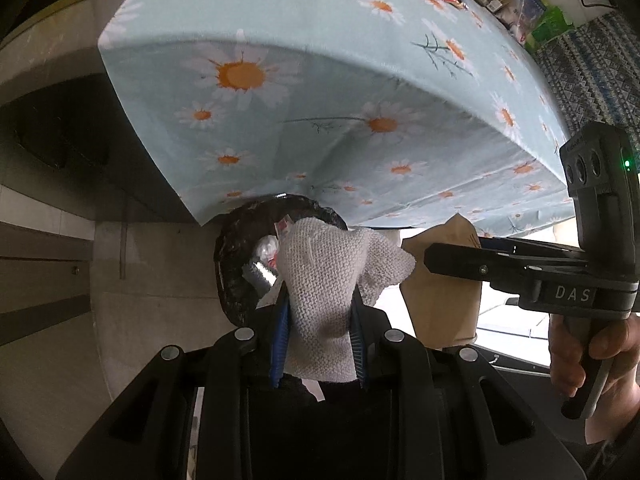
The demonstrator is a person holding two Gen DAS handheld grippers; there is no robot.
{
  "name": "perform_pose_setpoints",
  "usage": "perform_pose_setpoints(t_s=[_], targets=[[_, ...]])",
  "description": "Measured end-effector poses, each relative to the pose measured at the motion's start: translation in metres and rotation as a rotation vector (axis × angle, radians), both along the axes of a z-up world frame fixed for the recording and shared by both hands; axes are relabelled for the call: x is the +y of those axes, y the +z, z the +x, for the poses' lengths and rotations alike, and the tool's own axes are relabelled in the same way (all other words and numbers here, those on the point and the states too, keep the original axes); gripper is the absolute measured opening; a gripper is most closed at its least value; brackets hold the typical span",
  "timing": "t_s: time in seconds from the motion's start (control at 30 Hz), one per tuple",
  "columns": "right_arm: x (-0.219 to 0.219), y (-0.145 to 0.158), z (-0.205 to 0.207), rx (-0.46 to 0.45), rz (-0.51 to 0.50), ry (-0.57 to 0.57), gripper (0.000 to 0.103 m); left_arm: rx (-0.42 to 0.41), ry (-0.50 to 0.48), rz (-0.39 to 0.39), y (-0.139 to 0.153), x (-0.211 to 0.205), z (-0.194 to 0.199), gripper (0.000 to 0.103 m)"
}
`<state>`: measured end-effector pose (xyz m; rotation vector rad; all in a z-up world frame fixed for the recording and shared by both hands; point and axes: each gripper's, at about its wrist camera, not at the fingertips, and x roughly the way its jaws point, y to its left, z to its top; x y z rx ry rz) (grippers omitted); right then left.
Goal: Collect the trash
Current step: 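Open both grippers to drop the items into the bin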
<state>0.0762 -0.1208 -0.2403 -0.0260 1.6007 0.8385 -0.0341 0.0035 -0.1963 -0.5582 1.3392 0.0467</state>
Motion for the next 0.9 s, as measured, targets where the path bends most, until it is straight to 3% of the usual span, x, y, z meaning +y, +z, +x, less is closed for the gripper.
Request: perform_pose_setpoints(t_s=[0.2, 0.27, 0.9], targets=[[0.002, -0.003, 0.003, 0.019, 0.012, -0.008, 0.053, 0.013, 0.007, -0.007, -0.002, -0.001, 0.003, 0.030], [0.003, -0.006, 0.004, 0.033, 0.001, -0.001, 0.066, 0.039, 0.027, -0.010, -0.005, 0.001, 0.004, 0.038], [-0.006, 0.005, 0.011, 0.010, 0.007, -0.040, 0.066, 0.029, 0.044, -0.027, 0.001, 0.009, 0.006, 0.040]])
